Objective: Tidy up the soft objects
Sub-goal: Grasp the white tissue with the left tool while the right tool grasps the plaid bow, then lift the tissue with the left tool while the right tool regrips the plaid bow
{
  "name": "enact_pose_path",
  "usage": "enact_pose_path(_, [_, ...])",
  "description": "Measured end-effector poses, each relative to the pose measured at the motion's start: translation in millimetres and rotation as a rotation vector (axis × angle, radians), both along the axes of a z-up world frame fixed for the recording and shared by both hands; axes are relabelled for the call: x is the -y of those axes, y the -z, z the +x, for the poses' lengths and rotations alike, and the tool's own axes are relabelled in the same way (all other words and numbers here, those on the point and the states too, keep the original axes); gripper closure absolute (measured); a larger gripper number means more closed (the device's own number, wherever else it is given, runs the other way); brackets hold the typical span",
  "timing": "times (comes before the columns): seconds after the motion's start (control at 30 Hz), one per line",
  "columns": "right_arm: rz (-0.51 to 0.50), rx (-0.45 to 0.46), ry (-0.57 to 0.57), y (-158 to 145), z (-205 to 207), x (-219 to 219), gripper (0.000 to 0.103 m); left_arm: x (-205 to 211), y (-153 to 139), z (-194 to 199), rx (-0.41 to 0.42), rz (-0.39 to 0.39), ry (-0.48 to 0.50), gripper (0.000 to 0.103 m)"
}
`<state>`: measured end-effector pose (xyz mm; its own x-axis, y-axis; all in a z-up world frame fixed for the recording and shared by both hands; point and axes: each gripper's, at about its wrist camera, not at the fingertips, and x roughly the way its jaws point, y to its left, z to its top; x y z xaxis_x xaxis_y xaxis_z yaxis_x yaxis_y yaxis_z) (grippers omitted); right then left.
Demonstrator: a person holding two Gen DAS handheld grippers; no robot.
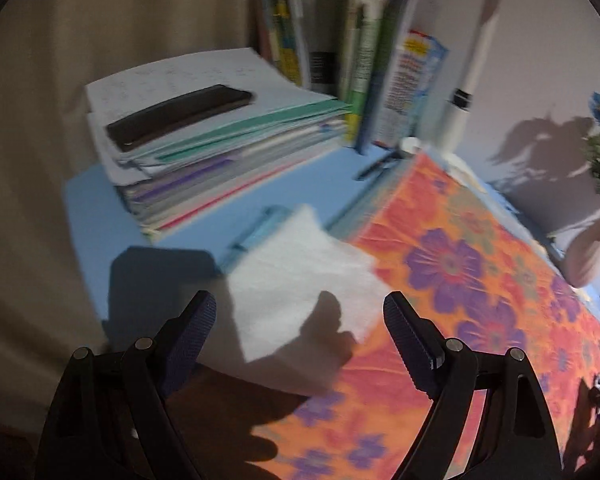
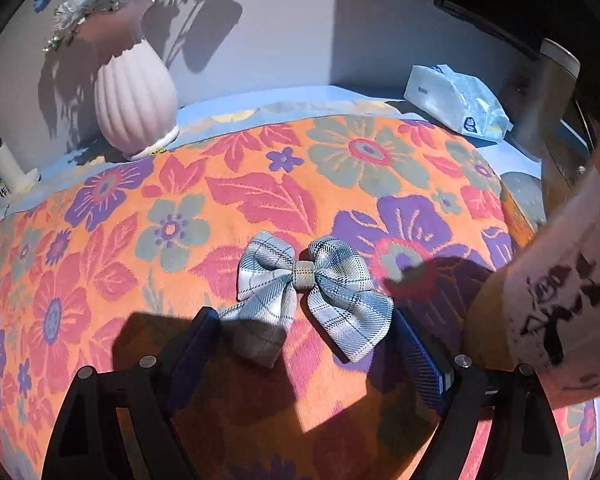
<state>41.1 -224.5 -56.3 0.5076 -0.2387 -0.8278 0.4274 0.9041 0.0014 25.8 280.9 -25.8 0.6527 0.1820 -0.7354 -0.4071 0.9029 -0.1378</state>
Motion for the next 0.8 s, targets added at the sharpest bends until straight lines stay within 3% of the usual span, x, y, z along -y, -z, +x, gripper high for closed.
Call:
enact_pose_path(0.13, [0.002,0.005,0.006,2,7,2,0.017,-19,20,10,-0.062,-0.119,0.039,0.017])
enact_pose_path(0.23, [-0.001,0.019,0.006,0,6,1,0.032,-14,30,18,-0.076,-0.085,0.061,0.019])
enact_pose_path(0.3, [-0.003,0.033,0.004,-2,4,1,0.045,-11,33,19,-0.080,-0.082,0.062,0.032])
enact_pose_path(0.33, [-0.004,0.038,0.004,-2,4,1,0.048,-11,35,19,-0.089,-0.089,0.073,0.053])
enact_pose_path(0.4, [-0.004,0.048,0.005,-4,3,0,0.060,-11,34,17,-0.091,-0.063,0.060,0.062])
enact_pose_path(0.47, [0.006,0.062,0.006,-5,0,1,0.066,-13,30,12,-0.075,-0.055,0.064,0.088])
enact_pose_path(0.5, [0.017,0.072,0.005,-5,-1,2,0.070,-14,28,9,-0.065,-0.048,0.063,0.091])
enact_pose_path(0.6, [0.046,0.097,-0.002,-6,-5,5,0.081,-20,16,-4,-0.004,-0.055,0.065,0.095])
enact_pose_path(0.8, [0.065,0.122,-0.032,-8,-8,1,0.087,-24,-11,-24,0.087,-0.077,0.083,0.095])
